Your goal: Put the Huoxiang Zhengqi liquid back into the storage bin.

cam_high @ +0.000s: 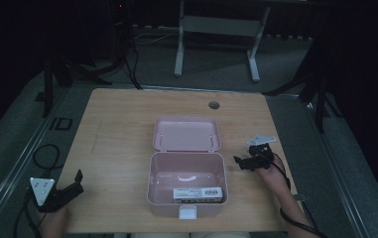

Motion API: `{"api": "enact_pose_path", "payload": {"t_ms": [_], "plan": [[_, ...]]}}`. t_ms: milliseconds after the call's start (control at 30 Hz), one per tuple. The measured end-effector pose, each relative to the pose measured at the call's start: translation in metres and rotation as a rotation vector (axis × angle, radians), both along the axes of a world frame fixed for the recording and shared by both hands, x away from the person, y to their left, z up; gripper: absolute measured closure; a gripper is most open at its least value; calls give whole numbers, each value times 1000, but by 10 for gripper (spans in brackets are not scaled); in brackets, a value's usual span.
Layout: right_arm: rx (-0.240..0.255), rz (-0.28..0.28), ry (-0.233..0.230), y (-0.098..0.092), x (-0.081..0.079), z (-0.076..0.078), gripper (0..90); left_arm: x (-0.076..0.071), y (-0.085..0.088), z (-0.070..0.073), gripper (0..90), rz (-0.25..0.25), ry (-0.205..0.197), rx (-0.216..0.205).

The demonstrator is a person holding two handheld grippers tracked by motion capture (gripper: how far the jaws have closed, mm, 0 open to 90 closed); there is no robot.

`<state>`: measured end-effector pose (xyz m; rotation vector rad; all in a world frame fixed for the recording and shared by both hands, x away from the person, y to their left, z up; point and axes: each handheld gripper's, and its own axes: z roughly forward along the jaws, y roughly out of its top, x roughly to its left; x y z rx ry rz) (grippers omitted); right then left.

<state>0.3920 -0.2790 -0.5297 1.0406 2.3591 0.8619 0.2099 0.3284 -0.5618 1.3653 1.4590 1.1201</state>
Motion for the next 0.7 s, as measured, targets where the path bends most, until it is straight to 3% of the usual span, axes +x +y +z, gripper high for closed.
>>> {"api": "enact_pose_path", "payload": {"t_ms": [67,233,400,700], "plan": [[-3,-25,-31,-3,-1,-1,126,0,0,0,20,-1,0,2],[56,-135,-90,-16,-5,-2,127,0,0,0,20,0,-1,1],[99,-217,-113,-29,-7,-6,132,0,0,0,20,1,0,1],[114,-274,-145,-41,-12,-13,129,0,0,0,20,0,1,2]]}}
